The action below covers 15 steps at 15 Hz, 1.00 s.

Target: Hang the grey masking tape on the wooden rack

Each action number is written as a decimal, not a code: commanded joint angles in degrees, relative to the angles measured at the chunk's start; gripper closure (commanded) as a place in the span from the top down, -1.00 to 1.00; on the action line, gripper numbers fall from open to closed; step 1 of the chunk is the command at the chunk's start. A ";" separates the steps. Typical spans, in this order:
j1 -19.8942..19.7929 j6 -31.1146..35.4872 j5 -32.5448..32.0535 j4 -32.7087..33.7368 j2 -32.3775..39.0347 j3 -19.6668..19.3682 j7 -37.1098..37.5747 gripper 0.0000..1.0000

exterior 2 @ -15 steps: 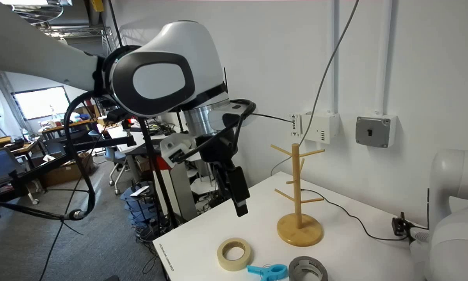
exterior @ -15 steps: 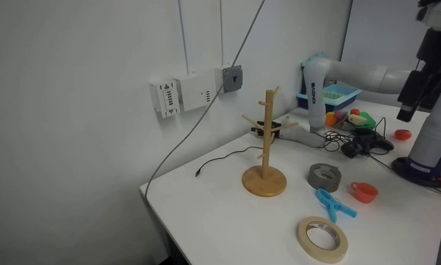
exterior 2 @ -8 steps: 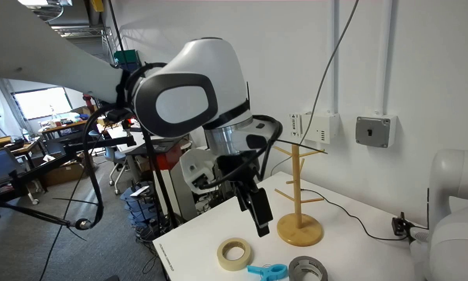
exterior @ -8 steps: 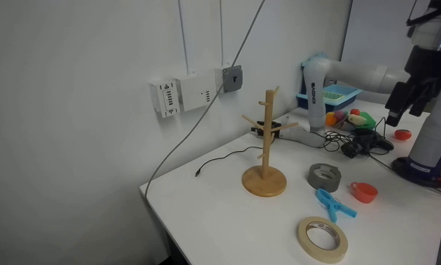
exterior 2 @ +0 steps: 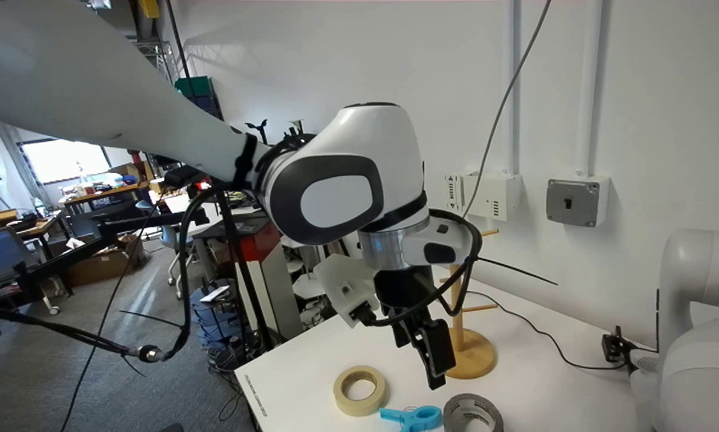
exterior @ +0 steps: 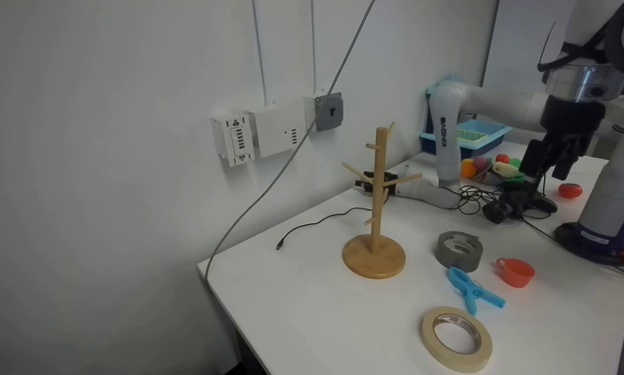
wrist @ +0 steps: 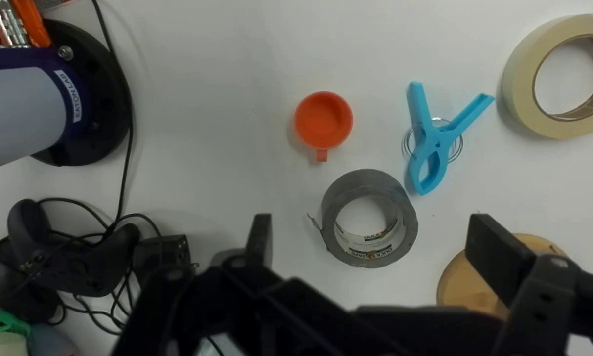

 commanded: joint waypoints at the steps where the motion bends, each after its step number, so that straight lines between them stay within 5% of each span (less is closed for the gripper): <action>1: -0.14 -0.17 0.01 0.47 0.28 0.13 -0.02 1.00; 15: -1.52 0.93 1.79 6.92 12.94 0.12 -5.04 1.00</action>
